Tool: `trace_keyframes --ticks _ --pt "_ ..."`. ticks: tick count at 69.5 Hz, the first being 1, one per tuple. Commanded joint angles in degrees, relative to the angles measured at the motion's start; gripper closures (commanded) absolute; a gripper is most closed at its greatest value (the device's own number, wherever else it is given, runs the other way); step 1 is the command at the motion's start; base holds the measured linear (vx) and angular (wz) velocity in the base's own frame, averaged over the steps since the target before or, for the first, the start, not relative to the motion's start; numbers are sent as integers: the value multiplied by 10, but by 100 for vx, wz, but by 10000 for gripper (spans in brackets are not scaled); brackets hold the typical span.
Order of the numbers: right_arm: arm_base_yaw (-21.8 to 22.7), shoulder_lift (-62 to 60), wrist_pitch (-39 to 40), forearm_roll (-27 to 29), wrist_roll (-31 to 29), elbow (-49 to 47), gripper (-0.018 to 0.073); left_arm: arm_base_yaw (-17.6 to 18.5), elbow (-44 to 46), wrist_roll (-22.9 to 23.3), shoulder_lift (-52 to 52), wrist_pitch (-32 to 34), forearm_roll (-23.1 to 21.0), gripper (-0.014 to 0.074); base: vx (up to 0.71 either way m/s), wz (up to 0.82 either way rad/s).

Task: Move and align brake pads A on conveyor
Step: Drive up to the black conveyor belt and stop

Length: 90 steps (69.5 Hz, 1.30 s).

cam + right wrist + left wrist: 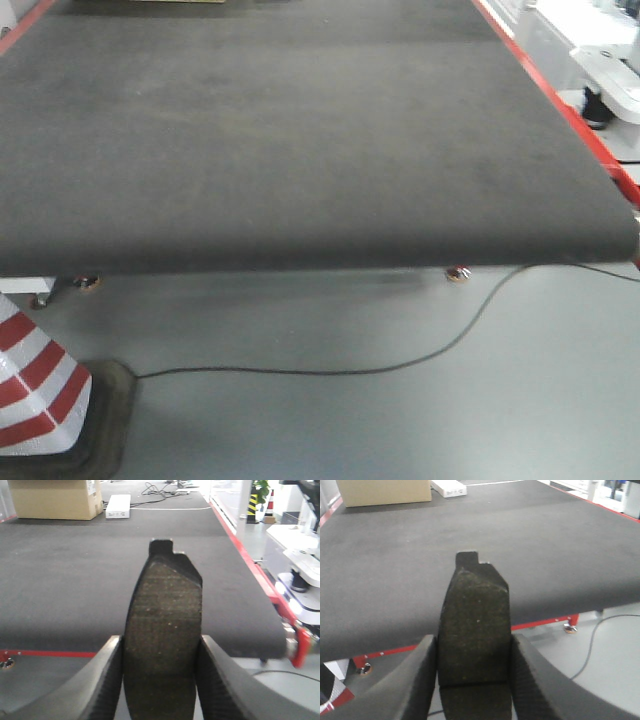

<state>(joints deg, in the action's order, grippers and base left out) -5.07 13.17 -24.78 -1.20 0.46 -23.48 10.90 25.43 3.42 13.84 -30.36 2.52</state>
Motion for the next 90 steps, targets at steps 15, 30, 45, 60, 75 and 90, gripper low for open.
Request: trace_keyframes --ticks 15,30,45,60,75,90 --pt "3 7 56 -3 0 -19 569 1 17 1 6 53 -1 602 37 17" --pt "3 7 56 -3 0 -19 569 1 17 1 6 53 -1 602 40 6" --pt "3 7 56 -3 0 -19 569 1 17 1 6 53 -1 602 39 -1" --pt "3 7 56 -3 0 -19 569 1 17 1 6 53 -1 602 36 -3" --pt "3 7 56 -3 0 -19 569 1 17 1 6 53 -1 602 32 -2" --pt "3 7 56 -3 0 -19 569 1 17 1 6 53 -1 602 25 1"
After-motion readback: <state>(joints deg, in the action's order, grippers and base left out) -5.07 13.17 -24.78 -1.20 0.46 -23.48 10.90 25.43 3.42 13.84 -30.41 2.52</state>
